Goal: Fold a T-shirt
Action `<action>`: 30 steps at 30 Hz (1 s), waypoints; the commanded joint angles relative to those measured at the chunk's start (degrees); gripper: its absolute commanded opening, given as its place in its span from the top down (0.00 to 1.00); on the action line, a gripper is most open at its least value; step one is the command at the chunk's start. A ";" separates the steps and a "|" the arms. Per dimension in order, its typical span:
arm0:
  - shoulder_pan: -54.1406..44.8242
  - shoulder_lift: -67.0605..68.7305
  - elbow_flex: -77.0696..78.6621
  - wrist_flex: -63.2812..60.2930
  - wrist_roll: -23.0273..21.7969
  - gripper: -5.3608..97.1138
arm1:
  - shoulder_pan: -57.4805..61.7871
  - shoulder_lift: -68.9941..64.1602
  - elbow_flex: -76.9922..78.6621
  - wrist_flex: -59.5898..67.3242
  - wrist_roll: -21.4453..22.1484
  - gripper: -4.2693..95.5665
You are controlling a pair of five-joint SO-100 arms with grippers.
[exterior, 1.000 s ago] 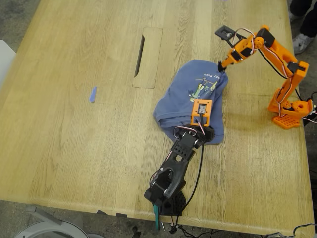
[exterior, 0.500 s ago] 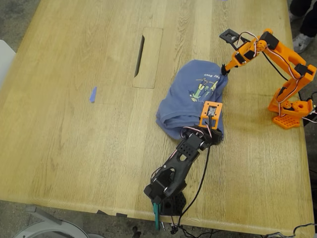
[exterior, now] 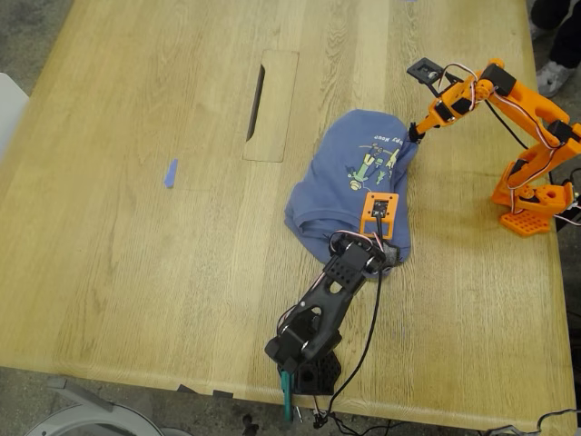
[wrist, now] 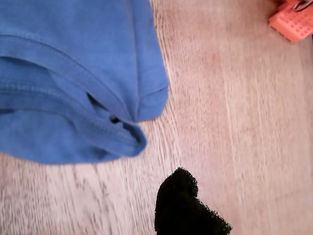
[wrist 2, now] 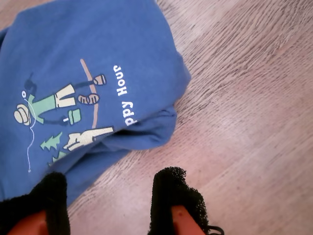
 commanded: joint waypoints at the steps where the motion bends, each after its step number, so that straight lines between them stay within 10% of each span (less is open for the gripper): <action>1: -3.08 -1.85 -0.09 -6.68 3.08 0.41 | 0.09 1.67 0.53 -4.04 0.00 0.68; 7: -9.67 -10.72 0.79 -24.17 6.68 0.60 | -3.96 -0.79 5.10 -15.21 -0.62 0.77; 13: -15.47 -19.69 -0.79 -36.65 0.00 0.95 | -9.67 -5.36 8.61 -26.72 0.18 0.93; 30: -25.31 -45.88 -18.63 -51.94 1.32 0.95 | -17.05 -14.15 24.43 -52.12 1.76 0.96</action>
